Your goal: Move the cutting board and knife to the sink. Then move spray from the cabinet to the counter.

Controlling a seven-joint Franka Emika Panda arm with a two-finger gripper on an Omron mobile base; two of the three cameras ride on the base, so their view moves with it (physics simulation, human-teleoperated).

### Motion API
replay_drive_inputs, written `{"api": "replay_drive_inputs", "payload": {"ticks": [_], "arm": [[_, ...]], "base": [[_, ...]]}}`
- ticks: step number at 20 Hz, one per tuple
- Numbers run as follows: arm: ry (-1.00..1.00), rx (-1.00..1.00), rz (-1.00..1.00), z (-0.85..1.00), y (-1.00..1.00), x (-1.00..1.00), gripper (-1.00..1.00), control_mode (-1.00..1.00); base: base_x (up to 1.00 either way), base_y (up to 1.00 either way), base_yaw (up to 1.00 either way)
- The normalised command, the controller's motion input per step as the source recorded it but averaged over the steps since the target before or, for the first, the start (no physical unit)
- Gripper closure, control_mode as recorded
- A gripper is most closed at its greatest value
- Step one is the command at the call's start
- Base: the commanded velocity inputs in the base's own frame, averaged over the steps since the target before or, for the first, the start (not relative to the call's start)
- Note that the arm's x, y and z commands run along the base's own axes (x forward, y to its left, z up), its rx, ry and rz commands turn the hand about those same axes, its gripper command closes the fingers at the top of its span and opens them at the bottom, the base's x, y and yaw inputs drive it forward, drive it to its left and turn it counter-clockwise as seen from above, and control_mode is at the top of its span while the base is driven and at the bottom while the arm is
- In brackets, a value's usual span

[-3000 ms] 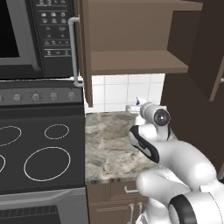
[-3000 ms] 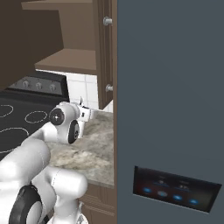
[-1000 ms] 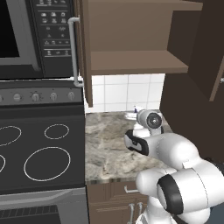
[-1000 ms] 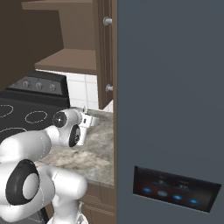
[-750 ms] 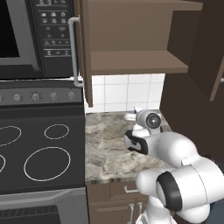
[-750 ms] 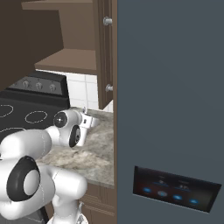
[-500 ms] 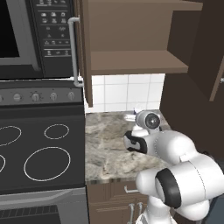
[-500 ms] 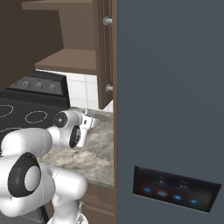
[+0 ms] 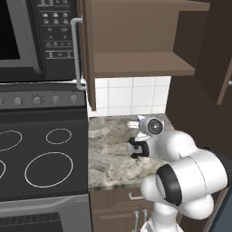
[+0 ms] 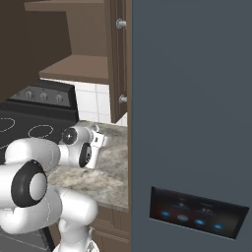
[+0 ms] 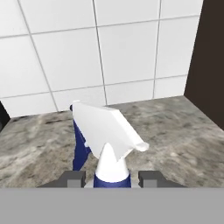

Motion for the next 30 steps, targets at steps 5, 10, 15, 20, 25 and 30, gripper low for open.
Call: {"api": "replay_drive_inputs", "payload": {"ticks": [5,10,15,20,25,30], "arm": [[0.0,0.0,-0.02,-0.45,0.0,0.0,1.0,-1.0],[0.0,0.0,-0.02,-0.44,0.0,0.0,1.0,-1.0],[0.0,0.0,-0.03,-0.4,0.0,-0.12,1.0,-1.0],[0.0,0.02,-0.03,-0.37,0.0,-0.32,1.0,-1.0],[0.0,0.02,-0.03,-0.38,0.0,-0.29,1.0,-1.0],[0.0,0.01,-0.04,-0.42,0.0,-0.23,1.0,-1.0]], "base": [[0.0,0.0,0.0],[0.0,0.0,0.0],[0.0,0.0,0.0],[0.0,0.0,0.0],[0.0,0.0,0.0],[0.0,0.0,0.0]]}}
